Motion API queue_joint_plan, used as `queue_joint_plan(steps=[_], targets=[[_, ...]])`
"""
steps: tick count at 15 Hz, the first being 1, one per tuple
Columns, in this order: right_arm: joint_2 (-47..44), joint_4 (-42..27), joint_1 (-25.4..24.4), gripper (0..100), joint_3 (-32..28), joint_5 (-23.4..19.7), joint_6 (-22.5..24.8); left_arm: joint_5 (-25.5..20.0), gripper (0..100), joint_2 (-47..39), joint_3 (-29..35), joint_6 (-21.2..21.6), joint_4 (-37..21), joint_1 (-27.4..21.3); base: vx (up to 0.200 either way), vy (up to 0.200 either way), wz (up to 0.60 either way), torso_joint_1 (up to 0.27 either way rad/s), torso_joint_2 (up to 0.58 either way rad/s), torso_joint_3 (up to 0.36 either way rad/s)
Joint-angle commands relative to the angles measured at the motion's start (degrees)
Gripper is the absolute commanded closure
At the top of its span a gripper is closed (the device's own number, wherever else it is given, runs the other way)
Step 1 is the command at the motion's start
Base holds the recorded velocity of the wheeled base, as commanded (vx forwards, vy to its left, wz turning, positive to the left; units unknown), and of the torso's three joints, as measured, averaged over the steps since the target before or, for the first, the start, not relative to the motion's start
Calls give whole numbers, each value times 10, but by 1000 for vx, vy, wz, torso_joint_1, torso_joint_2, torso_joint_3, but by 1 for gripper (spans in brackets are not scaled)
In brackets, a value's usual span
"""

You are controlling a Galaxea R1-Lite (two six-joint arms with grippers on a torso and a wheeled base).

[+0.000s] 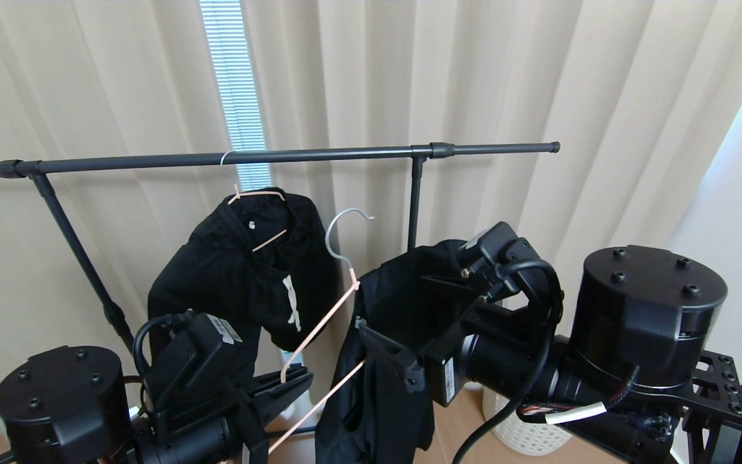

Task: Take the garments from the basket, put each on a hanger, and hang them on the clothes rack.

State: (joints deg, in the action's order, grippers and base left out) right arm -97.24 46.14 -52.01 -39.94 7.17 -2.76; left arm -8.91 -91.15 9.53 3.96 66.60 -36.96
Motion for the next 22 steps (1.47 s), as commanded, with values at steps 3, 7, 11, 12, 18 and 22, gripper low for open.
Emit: queue_joint_plan(steps=[3,7,11,12,18,22], targets=[[45,-14,37,0,10,-43,48,-70,100,-9,-7,4,0,67,0,0,0,0,0,0],[123,-173,123,0,-20,-200,114,-125,100,-12,-13,18,0,121,0,0,0,0,0,0],[119,-411,224,0,-141,-322,286,-147,100,-6,-32,60,9,132,0,0,0,0,0,0],[92,-541,248,0,-217,-353,384,-179,100,5,-47,97,11,149,0,0,0,0,0,0],[-15,-779,262,0,-394,-384,567,-231,100,6,-78,167,11,157,0,0,0,0,0,0],[-58,-842,266,0,-436,-437,587,-244,100,7,-92,202,11,154,0,0,0,0,0,0]])
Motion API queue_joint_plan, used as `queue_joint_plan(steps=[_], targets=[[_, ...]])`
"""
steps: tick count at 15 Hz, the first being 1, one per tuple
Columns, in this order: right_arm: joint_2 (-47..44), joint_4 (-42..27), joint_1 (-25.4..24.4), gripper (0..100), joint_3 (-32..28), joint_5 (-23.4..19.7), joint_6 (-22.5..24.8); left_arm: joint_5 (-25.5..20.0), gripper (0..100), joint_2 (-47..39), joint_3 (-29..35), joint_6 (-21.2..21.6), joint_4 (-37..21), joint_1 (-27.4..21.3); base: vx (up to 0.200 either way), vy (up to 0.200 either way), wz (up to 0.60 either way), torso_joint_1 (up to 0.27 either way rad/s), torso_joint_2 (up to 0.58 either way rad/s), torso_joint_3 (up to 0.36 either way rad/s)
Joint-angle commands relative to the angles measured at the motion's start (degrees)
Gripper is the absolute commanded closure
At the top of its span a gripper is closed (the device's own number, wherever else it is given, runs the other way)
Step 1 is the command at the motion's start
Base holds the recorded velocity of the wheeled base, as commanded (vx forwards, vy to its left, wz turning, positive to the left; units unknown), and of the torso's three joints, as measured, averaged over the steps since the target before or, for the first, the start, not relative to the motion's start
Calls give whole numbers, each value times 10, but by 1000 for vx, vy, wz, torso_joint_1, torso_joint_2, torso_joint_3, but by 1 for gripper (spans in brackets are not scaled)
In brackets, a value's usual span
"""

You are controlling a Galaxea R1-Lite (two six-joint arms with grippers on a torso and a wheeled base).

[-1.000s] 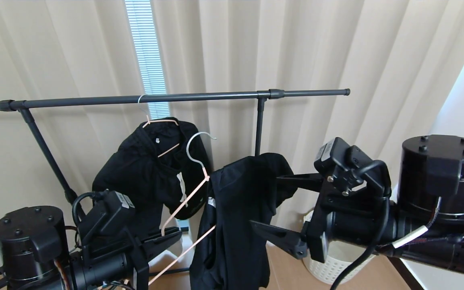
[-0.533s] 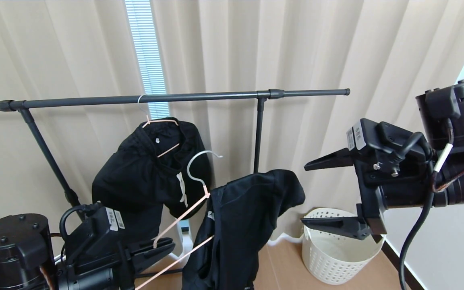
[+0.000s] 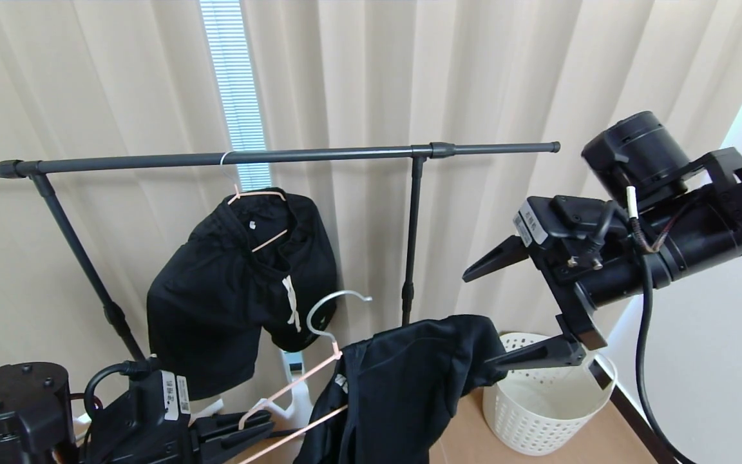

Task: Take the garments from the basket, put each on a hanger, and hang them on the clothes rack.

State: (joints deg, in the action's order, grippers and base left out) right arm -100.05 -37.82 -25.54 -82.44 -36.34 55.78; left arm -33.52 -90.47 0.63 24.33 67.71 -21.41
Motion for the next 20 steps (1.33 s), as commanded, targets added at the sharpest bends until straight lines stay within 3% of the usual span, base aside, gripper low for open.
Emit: queue_joint_plan(steps=[1,4,14,20], targets=[[-36,-2,1,0,-11,-4,1,-5,100,1,-5,4,0,-2,0,0,0,0,0,0],[-56,4,-16,0,-12,-11,0,-14,100,3,-6,20,1,-2,0,0,0,0,0,0],[-107,7,-81,0,-36,-18,-10,-14,100,13,-6,19,1,-11,0,0,0,0,0,0],[-128,7,-94,0,-57,-16,-14,-14,100,13,-6,19,1,-21,0,0,0,0,0,0]])
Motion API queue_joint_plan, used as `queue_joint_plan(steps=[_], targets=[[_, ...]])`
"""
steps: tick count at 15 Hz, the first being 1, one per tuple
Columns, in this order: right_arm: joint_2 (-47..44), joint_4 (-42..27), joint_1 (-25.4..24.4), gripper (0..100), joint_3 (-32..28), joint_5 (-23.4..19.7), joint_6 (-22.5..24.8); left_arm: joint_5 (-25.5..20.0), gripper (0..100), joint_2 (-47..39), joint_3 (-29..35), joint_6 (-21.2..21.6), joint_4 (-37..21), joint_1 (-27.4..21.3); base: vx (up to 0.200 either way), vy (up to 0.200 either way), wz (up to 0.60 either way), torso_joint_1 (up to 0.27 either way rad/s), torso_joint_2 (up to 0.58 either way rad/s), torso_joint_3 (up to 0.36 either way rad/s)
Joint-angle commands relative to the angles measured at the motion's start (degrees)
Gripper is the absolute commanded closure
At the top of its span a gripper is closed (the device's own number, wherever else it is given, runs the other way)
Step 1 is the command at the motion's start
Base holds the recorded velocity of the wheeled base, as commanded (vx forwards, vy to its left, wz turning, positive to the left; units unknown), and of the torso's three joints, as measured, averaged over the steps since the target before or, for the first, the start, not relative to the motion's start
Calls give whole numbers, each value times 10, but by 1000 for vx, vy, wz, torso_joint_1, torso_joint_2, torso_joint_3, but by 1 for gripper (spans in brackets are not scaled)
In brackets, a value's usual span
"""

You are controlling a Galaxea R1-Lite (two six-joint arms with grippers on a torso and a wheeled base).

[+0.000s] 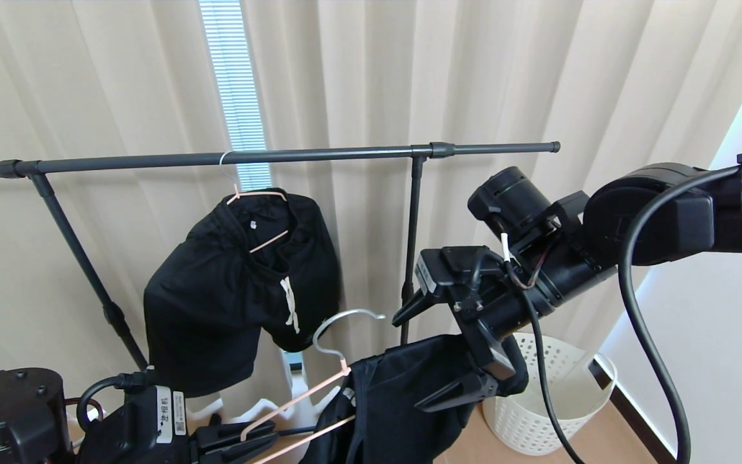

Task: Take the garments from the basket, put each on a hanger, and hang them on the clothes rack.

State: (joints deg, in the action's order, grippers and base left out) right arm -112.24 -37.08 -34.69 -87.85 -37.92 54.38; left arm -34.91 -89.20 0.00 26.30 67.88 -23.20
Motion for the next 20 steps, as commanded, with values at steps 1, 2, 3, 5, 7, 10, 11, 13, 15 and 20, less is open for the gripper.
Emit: queue_joint_plan(steps=[1,2,3,5,7,10,11,13,15,20], targets=[[-13,0,-3,0,-7,0,0,0,100,0,0,0,0,-3,0,0,0,0,0,0],[-18,0,-3,0,-10,0,-2,0,100,-1,0,0,0,-3,0,0,0,0,0,0],[-19,0,-3,0,-12,0,-2,0,100,-2,0,0,1,-3,0,0,0,0,0,0],[-20,0,-3,0,-10,0,-5,0,100,-2,0,0,1,-3,0,0,0,0,0,0],[-20,0,-4,100,-11,0,-5,0,100,-2,0,0,1,-3,0,0,0,0,0,0],[-20,0,-5,100,-14,0,-5,1,100,-4,0,0,1,-3,0,0,0,0,0,0],[-20,0,-5,100,-14,0,-5,1,100,-4,0,0,0,-3,0,0,0,0,0,0],[-18,0,-5,100,-13,0,-5,1,100,-4,0,-2,1,-3,0,0,0,0,0,0],[-18,0,-5,100,-11,0,-5,1,100,-4,0,-2,1,-3,0,0,0,0,0,0],[-16,0,-5,100,-12,1,-5,0,100,-4,0,-2,1,-3,0,0,0,0,0,0]])
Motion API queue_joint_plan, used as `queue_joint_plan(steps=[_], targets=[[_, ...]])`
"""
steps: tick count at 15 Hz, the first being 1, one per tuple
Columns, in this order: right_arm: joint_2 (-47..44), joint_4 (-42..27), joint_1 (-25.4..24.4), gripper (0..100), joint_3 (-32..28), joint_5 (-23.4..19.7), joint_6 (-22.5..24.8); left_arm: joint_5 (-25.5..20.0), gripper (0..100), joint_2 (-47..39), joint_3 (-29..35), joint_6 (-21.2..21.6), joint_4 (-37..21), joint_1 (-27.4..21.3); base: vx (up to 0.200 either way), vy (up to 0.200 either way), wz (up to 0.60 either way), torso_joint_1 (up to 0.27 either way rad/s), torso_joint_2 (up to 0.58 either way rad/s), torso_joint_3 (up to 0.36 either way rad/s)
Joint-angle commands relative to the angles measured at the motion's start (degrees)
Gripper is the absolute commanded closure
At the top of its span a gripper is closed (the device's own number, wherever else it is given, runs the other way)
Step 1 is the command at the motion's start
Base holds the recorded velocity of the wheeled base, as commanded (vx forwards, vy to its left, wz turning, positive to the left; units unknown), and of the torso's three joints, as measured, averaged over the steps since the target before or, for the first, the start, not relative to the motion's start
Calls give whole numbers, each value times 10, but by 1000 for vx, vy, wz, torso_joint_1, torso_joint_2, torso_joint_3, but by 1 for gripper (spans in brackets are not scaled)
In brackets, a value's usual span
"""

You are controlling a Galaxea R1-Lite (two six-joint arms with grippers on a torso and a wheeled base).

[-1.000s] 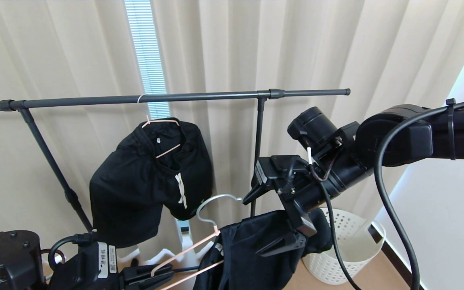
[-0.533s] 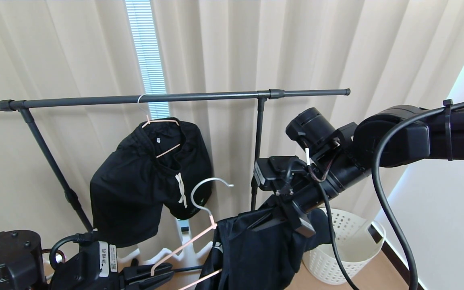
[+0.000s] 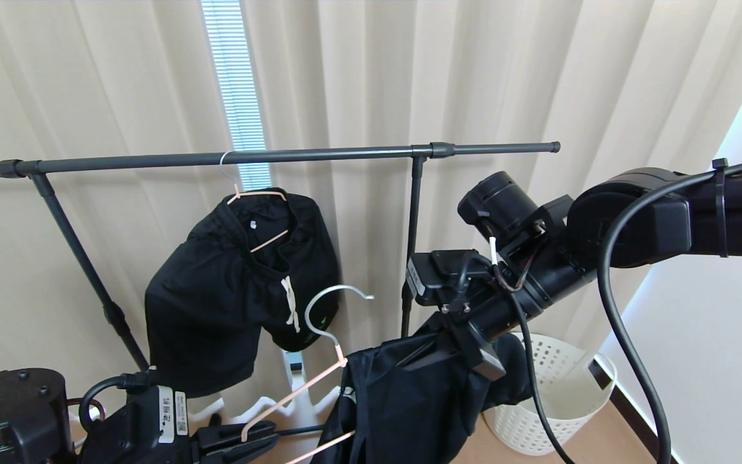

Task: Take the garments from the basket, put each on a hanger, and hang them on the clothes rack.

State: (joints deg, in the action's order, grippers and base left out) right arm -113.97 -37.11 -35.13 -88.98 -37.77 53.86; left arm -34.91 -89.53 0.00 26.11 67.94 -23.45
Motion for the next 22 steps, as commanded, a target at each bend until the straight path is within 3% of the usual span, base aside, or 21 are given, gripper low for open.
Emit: queue_joint_plan(steps=[1,9,11,16,18,22], targets=[[2,-1,0,100,-1,0,0,-2,0,0,0,0,0,0,0,0,0,0,0,0],[12,-4,0,100,4,1,1,-1,0,-2,1,-6,7,3,0,0,0,0,0,0],[26,-2,0,100,20,1,1,-1,0,1,1,-26,18,5,0,0,0,0,0,0],[40,1,2,100,18,46,0,-2,0,0,6,-153,113,43,0,0,0,0,0,0],[40,24,2,100,19,81,-5,-2,0,1,21,-203,120,53,0,0,0,0,0,0],[60,72,3,100,25,154,-66,-1,0,4,78,-352,113,61,0,0,0,0,0,0]])
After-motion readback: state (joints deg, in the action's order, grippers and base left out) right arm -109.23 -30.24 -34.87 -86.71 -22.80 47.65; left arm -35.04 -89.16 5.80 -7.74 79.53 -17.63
